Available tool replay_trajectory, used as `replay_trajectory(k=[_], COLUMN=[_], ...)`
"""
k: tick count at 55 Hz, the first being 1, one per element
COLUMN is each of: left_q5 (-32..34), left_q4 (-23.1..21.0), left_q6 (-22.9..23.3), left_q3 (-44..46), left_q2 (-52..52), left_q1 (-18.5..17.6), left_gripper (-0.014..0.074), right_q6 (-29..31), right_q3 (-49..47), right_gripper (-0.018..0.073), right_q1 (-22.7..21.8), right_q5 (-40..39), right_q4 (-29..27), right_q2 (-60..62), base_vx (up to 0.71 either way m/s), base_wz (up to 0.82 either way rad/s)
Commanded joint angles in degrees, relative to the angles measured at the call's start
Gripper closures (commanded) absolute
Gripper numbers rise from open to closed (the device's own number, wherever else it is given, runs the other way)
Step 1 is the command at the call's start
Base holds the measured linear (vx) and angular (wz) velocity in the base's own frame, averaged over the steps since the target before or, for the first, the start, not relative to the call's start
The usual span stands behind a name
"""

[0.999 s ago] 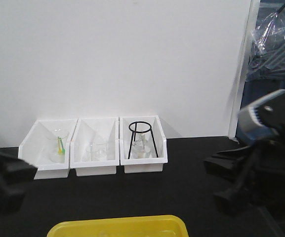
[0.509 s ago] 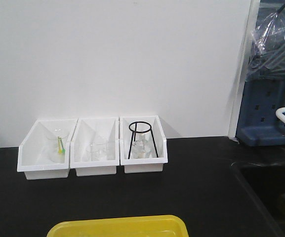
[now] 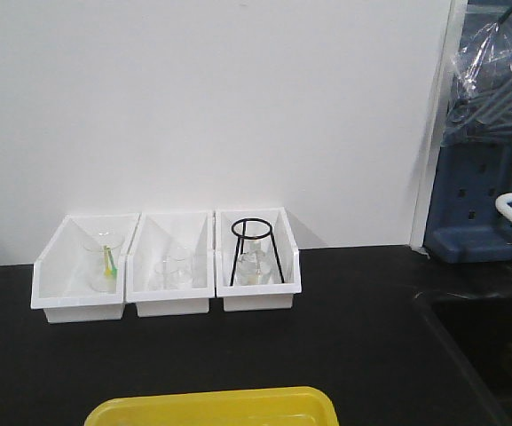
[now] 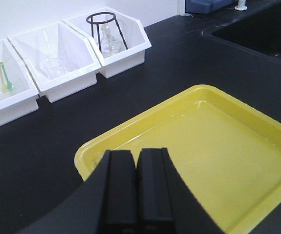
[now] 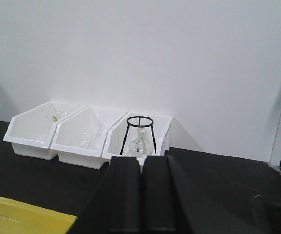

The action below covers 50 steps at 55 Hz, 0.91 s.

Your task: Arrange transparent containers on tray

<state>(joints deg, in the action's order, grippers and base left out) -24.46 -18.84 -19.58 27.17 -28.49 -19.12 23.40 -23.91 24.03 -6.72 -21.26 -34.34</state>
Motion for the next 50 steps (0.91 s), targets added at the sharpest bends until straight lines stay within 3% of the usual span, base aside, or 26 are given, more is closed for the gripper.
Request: replay_trajectory(k=[1,7,10,18,22,33,36,50], left_q5=[4.02,4.43,5.48,9.38,11.69,17.20,19.41,17.70], left_q4=[-1.18,-0.59,3.95,14.06,16.65,15.70,15.36,17.25], left_q6=[0.00,-0.06,0.53,10.48,13.23,13.54,13.59,13.32], left_q3=[1.59,0.95,-0.32,-8.45,-13.72,-29.19,-31.25,-30.87], left_q2=[-0.27,-0.16,0.83,8.74,14.01,30.73,30.64,30.40], left_q1=[-0.31,-0.31,-0.18,3.10,6.09,13.29,14.16,14.72], left_gripper=[0.0599,0.0599,0.0599,0.0599,0.0599,0.0599,0.0599,0.0599], right_q6=[0.42,0.42,0.42,0.42,0.42,0.42,0.42,0.42], right_q3=[-1.81,-1.81,-1.81,-1.81,-1.81,-1.81,-1.81,-1.81], right_gripper=[0.0571,0.0571,0.0571,0.0571,0.0571,0.0571,0.0571,0.0571], right_q1=[-0.06,-0.06,-0.06,-0.06,-0.06,-0.06,-0.06,-0.06], right_q5=[-4.80,-4.73,-4.66,-4.66,-4.62,-4.62,-4.62,-4.34], right_q4=[0.45,0.45,0.45,0.45,0.45,0.45,0.45,0.45], right_q2=[-0.16,-0.16,-0.16,-0.16,-0.16,-0.16,-0.16,-0.13], base_vx=[0.00,0.00,0.00,0.00,0.00,0.00,0.00,0.00], base_wz=[0.00,0.00,0.00,0.00,0.00,0.00,0.00,0.00])
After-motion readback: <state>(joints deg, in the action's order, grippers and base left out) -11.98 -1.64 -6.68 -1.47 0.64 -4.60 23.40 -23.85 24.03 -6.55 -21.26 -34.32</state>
